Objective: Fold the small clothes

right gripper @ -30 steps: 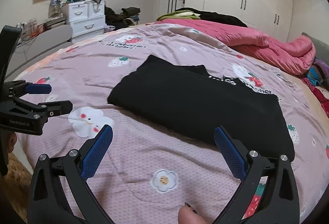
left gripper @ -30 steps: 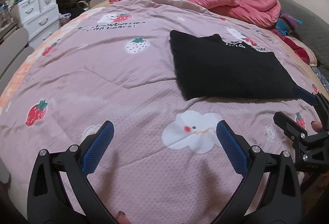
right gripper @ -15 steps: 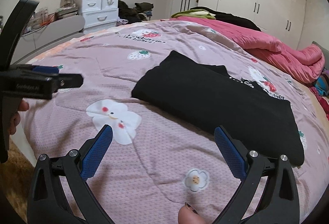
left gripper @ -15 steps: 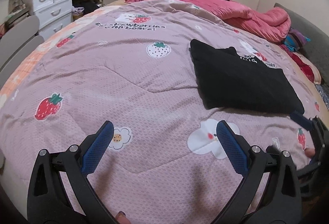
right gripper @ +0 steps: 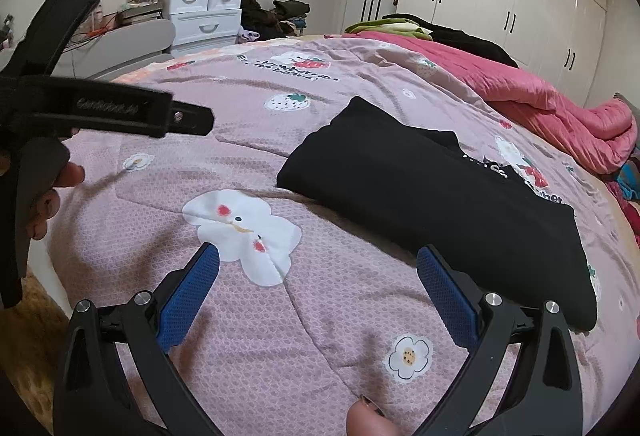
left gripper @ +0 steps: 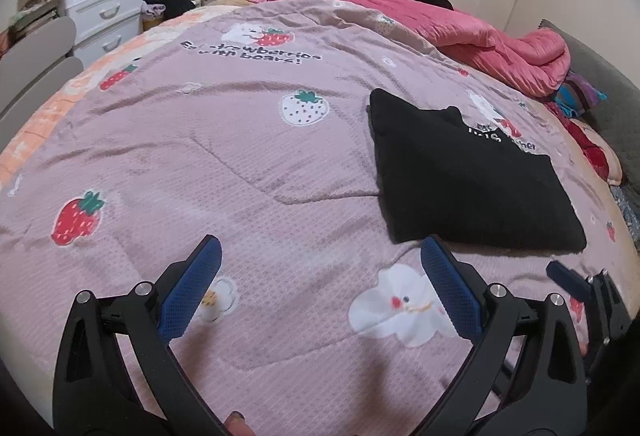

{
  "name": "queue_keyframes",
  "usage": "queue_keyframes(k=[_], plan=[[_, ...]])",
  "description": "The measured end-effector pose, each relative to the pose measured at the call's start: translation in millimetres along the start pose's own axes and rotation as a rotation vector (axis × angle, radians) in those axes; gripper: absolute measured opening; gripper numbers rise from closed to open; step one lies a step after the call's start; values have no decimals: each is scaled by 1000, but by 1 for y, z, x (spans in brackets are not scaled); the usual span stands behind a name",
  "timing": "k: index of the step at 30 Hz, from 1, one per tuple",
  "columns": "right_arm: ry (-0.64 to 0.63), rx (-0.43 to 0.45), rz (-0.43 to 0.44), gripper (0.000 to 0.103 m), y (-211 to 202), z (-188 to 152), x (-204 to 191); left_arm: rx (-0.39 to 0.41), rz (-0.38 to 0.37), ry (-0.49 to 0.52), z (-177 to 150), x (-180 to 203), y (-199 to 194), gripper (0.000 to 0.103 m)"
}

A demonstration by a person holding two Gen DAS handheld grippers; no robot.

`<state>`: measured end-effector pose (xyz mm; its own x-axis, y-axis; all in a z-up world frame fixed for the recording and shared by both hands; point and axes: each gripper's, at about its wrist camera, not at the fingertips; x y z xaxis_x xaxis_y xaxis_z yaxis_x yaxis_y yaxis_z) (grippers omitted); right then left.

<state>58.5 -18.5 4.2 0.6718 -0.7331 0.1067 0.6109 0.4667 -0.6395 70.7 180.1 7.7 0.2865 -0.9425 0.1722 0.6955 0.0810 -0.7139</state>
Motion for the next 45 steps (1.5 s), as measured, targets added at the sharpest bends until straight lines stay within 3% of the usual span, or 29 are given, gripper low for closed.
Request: queue_keyframes(k=[11, 23, 34, 45], plan=[[41, -21, -60, 99, 11, -1, 23, 12, -8, 7, 30, 22, 19, 94], [58, -48, -122, 99, 31, 0, 48, -32, 16, -2, 48, 41, 63, 94], [60, -65, -141, 99, 43, 4, 63, -71, -6, -21, 63, 51, 88, 94], [-31, -93, -148, 98, 60, 9, 59, -70, 39, -3, 90, 53, 110, 94]])
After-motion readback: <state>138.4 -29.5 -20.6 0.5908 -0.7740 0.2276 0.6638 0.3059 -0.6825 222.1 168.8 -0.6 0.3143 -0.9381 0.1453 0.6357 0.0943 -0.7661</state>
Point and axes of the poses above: each gripper's, at about its wrist camera, not at the fingertips, and y roughly the way its jaws point, x to its right, z to its top, and after that the axes turned 1 degree about z, right-handed
